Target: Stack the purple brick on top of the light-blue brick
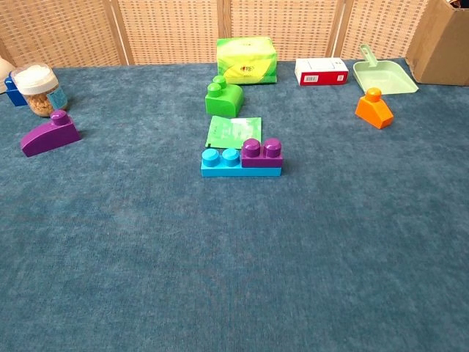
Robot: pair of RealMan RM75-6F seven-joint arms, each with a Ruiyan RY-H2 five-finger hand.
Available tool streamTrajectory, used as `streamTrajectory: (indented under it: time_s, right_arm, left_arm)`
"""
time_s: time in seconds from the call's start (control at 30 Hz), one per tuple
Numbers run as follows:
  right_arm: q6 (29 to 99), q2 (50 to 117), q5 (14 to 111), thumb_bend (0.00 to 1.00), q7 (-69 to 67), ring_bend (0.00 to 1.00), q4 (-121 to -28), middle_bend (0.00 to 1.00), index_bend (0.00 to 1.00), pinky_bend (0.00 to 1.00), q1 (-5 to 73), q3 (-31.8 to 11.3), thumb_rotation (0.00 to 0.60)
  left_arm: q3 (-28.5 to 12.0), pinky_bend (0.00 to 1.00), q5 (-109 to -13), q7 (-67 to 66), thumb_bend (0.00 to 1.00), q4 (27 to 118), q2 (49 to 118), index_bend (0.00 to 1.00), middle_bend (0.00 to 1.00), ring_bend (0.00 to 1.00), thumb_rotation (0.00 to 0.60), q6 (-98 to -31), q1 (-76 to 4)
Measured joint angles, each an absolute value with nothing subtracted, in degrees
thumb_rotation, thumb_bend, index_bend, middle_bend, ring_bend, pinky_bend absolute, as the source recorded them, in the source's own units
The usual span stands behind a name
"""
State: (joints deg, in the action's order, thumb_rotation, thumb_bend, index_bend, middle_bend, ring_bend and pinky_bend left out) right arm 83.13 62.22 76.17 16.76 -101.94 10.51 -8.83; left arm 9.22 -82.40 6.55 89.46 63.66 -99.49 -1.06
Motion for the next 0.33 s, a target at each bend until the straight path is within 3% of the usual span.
streamTrajectory:
  time_s: [0.33]
  right_arm:
    - [83.4,62.3,77.3,0.15,16.1,0.00,-101.9,0.17,0.28,0.00,10.6,-8.9,0.486]
  left_arm:
    - [6.6,0.00,-84.5,6.3,0.13,89.7,64.4,0.10,0.00,0.00,0.000,-97.3,-0.8]
